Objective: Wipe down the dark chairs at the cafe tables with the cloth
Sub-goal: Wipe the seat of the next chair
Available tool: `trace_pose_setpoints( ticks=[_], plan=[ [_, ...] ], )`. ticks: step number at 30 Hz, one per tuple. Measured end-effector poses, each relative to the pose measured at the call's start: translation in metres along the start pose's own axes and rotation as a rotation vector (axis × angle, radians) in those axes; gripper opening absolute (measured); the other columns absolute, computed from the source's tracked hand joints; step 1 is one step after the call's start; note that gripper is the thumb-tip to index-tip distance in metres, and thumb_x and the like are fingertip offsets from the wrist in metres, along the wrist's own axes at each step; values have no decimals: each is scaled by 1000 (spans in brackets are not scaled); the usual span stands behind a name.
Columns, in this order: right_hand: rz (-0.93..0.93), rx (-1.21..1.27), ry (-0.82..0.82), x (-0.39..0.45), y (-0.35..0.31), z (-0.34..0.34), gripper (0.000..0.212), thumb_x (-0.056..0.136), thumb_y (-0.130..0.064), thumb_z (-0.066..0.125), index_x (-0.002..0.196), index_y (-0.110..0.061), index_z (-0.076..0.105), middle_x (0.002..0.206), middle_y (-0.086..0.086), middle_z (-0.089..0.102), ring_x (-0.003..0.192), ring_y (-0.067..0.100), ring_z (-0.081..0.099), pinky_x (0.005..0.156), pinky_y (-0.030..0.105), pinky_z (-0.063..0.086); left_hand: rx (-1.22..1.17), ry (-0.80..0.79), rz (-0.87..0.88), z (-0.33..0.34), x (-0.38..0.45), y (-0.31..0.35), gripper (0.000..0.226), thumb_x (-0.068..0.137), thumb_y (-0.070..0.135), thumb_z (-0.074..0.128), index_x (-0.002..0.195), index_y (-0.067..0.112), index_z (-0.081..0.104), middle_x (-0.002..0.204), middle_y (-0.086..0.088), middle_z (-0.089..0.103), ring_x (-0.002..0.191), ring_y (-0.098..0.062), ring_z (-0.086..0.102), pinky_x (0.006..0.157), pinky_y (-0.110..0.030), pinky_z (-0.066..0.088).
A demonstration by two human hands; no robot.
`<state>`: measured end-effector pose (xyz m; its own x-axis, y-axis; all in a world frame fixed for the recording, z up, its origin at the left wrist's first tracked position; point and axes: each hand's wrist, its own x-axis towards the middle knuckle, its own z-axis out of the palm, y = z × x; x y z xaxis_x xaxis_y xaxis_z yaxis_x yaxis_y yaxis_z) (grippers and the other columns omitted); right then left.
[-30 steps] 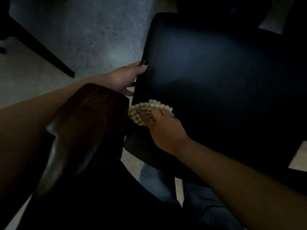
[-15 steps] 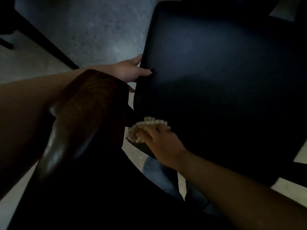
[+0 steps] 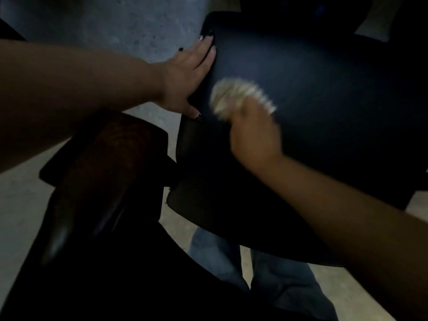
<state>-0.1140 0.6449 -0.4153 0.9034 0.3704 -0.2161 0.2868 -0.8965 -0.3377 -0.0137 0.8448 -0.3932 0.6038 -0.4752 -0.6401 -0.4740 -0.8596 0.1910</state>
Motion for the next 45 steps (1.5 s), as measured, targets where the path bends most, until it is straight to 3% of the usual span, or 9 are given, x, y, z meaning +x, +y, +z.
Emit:
trace_pose_setpoints(
  ticks=[3,5,12,18,22,28,35,39,45],
  plan=[
    [-385,30,-322,-45,-15,7,50,95,-22,47,144,-17,38,139,14,39,115,36,46,81,40,48,134,-26,57,-19,14,4,135,72,60,73,149,2,-22,156,-19,-28,145,-31,-23,120,-46,0],
    [-411,24,-321,-30,8,1,46,97,-29,44,143,-22,39,141,11,39,119,33,46,87,39,46,181,-39,95,-28,24,14,137,70,62,73,149,2,-22,156,-19,-29,145,-31,-25,121,-47,0],
    [434,46,175,15,56,-27,52,92,-18,43,144,-21,38,132,19,41,110,34,47,83,42,45,166,-83,103,-46,52,61,146,59,60,83,151,14,-20,157,-2,-31,144,-28,-27,110,-68,13],
    [161,139,-38,-37,15,-5,57,90,-14,50,145,-20,37,132,19,43,108,39,48,72,42,48,18,-125,-33,-48,53,82,151,56,47,90,147,31,-29,157,4,-31,144,-31,-28,105,-74,13],
    [489,82,131,-60,83,-21,44,97,-24,37,141,-22,44,138,13,40,122,32,43,102,37,37,31,-157,-6,-47,54,114,154,50,52,90,144,39,-32,150,0,-43,139,-38,-35,104,-78,11],
    [1187,361,601,-58,125,-38,36,98,-20,43,134,-11,47,132,12,48,120,30,47,98,22,32,121,-154,1,-35,57,140,151,54,49,90,147,38,-28,150,-2,-44,137,-43,-36,105,-78,10],
    [290,144,173,-35,51,-16,33,95,-26,45,126,-17,55,123,12,48,108,32,49,88,40,41,85,-91,-19,-28,57,136,150,51,43,92,145,46,-24,150,7,-44,138,-36,-37,105,-77,7],
    [666,267,313,-50,146,-38,41,100,-33,33,138,-22,44,142,4,41,126,23,43,105,28,33,115,-98,-50,-30,57,140,152,49,45,93,145,45,-25,149,7,-45,139,-37,-36,104,-77,9],
    [1090,388,482,-48,161,-54,53,95,-17,44,146,-16,33,144,16,30,124,34,39,105,42,36,241,-191,-35,-50,66,159,152,54,51,89,144,37,-32,149,-7,-44,142,-42,-27,109,-71,11]
  ],
)
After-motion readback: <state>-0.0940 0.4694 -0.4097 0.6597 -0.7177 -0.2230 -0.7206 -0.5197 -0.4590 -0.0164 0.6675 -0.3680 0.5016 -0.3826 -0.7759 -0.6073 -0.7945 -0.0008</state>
